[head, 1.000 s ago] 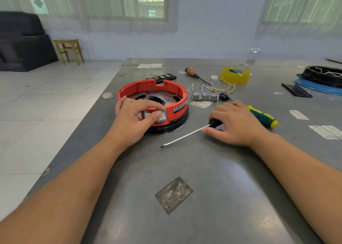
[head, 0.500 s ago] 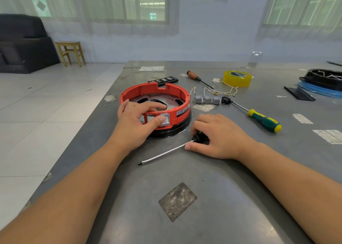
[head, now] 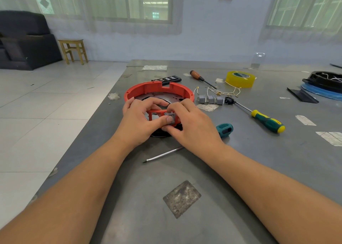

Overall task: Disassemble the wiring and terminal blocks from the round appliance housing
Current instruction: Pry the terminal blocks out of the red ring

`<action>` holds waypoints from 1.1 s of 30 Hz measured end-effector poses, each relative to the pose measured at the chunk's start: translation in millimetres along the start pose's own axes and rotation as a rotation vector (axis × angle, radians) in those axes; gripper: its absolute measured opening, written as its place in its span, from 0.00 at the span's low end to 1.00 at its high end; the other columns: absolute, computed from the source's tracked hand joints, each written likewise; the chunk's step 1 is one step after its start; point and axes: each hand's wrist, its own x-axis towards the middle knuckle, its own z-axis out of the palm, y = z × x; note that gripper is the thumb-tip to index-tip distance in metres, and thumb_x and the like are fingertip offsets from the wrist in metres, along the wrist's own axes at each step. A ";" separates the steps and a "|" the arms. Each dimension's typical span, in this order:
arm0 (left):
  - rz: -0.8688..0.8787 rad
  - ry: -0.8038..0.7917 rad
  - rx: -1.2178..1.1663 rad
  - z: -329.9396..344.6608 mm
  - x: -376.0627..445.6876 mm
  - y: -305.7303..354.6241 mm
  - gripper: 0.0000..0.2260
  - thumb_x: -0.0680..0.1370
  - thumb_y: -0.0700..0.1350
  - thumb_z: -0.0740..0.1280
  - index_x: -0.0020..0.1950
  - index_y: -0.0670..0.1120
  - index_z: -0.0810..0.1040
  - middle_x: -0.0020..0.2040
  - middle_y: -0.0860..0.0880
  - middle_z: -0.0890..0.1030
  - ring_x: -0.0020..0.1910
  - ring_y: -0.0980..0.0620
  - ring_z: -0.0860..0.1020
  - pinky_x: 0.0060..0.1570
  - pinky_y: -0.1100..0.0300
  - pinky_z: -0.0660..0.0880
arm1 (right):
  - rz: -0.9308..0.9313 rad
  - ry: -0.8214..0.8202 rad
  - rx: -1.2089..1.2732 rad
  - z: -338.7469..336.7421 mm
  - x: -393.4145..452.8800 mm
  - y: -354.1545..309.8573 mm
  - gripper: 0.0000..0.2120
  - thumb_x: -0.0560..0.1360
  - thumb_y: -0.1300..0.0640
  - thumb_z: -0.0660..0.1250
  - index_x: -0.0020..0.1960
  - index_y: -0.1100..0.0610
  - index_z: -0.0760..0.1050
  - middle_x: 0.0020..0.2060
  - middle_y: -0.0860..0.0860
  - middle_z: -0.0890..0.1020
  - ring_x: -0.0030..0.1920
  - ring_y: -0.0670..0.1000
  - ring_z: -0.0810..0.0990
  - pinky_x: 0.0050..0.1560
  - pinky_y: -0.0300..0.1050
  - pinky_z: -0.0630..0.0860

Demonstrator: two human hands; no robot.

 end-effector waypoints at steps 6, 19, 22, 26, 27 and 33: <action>0.010 -0.028 0.006 1.4 -2.6 3.2 0.14 0.73 0.66 0.69 0.57 0.66 0.79 0.49 0.60 0.82 0.62 0.64 0.71 0.80 0.49 0.48 | 0.015 0.014 0.079 -1.7 -2.5 -2.9 0.13 0.75 0.48 0.70 0.56 0.51 0.74 0.47 0.45 0.75 0.43 0.46 0.75 0.41 0.47 0.78; 0.297 0.033 0.254 13.3 -11.4 21.8 0.17 0.78 0.52 0.70 0.67 0.53 0.80 0.65 0.56 0.80 0.73 0.45 0.68 0.72 0.41 0.61 | 0.176 0.102 0.431 -20.6 -16.4 11.5 0.12 0.76 0.44 0.67 0.58 0.43 0.71 0.45 0.38 0.79 0.49 0.42 0.80 0.47 0.35 0.78; 0.305 0.012 0.230 16.0 -12.1 22.4 0.16 0.79 0.49 0.72 0.67 0.50 0.80 0.65 0.56 0.80 0.72 0.45 0.68 0.71 0.40 0.63 | 0.145 0.070 0.421 -23.1 -18.5 15.4 0.11 0.78 0.44 0.67 0.59 0.42 0.71 0.46 0.37 0.80 0.50 0.41 0.79 0.49 0.35 0.78; 0.323 -0.031 0.270 17.0 -11.5 20.8 0.17 0.79 0.48 0.74 0.68 0.48 0.80 0.66 0.53 0.80 0.71 0.48 0.66 0.70 0.45 0.62 | -0.004 0.053 0.300 -31.2 -18.7 21.6 0.18 0.78 0.49 0.71 0.66 0.49 0.74 0.57 0.39 0.78 0.56 0.38 0.77 0.56 0.33 0.75; 0.324 -0.037 0.289 17.6 -10.9 20.5 0.18 0.79 0.48 0.75 0.68 0.48 0.80 0.66 0.53 0.80 0.71 0.48 0.66 0.70 0.46 0.62 | -0.037 0.053 0.273 -32.5 -18.5 23.3 0.18 0.78 0.50 0.72 0.66 0.51 0.76 0.58 0.41 0.79 0.57 0.38 0.76 0.58 0.33 0.74; 0.299 0.015 0.392 18.4 -8.6 18.5 0.18 0.78 0.55 0.74 0.67 0.53 0.79 0.65 0.55 0.79 0.71 0.47 0.71 0.70 0.45 0.63 | 0.041 0.059 0.288 -37.6 -16.1 36.2 0.14 0.76 0.51 0.74 0.61 0.50 0.80 0.50 0.42 0.80 0.50 0.40 0.79 0.53 0.30 0.74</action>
